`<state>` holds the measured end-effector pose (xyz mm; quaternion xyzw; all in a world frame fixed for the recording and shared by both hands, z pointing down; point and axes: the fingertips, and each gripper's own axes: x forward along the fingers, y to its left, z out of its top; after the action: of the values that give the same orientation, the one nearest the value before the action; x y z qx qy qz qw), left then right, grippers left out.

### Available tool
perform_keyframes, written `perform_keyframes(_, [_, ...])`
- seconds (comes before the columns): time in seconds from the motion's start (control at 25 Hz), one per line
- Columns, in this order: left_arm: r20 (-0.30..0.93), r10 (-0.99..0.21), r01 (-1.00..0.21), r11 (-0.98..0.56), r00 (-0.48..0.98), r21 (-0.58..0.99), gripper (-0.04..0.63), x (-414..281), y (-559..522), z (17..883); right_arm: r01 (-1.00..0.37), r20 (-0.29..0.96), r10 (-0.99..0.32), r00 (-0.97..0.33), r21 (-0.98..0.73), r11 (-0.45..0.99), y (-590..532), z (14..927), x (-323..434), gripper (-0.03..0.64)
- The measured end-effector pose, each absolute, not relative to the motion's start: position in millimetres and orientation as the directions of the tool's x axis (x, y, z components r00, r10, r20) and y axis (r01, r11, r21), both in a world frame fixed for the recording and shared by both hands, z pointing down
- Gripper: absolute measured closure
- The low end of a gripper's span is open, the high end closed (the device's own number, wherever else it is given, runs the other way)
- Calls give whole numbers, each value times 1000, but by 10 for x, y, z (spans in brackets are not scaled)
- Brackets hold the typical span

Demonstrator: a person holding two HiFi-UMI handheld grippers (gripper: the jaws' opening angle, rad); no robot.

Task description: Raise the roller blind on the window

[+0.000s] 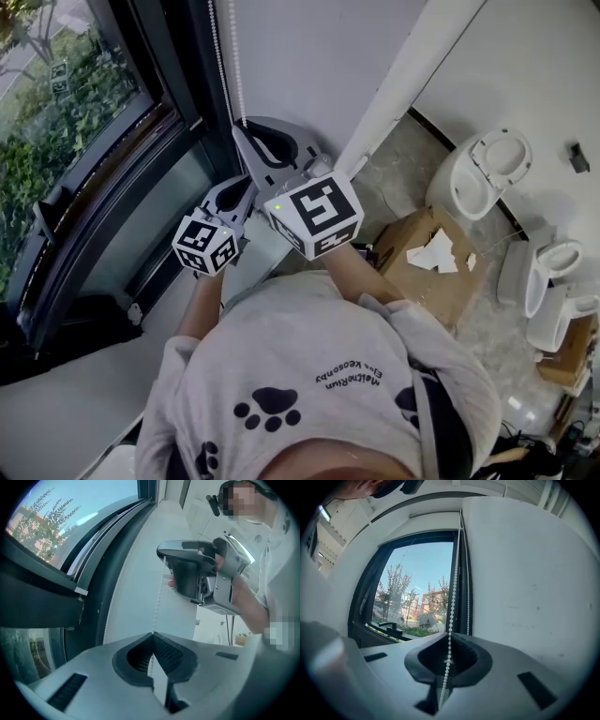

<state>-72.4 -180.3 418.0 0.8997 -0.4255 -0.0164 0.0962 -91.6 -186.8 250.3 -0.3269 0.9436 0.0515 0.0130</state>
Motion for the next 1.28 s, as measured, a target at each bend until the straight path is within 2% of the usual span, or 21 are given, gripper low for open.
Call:
perform_keyframes(0.56, [150, -776, -787, -581, 613, 209, 586, -729, -1715, 4867, -636, 45, -640, -767, 85, 767, -1885, 3211, -902, 597])
perform_keyframes(1.28, [196, -789, -811, -547, 582, 208, 586, -766, -1626, 5219, -637, 89, -642, -762, 77, 767, -1874, 3586, -905, 597])
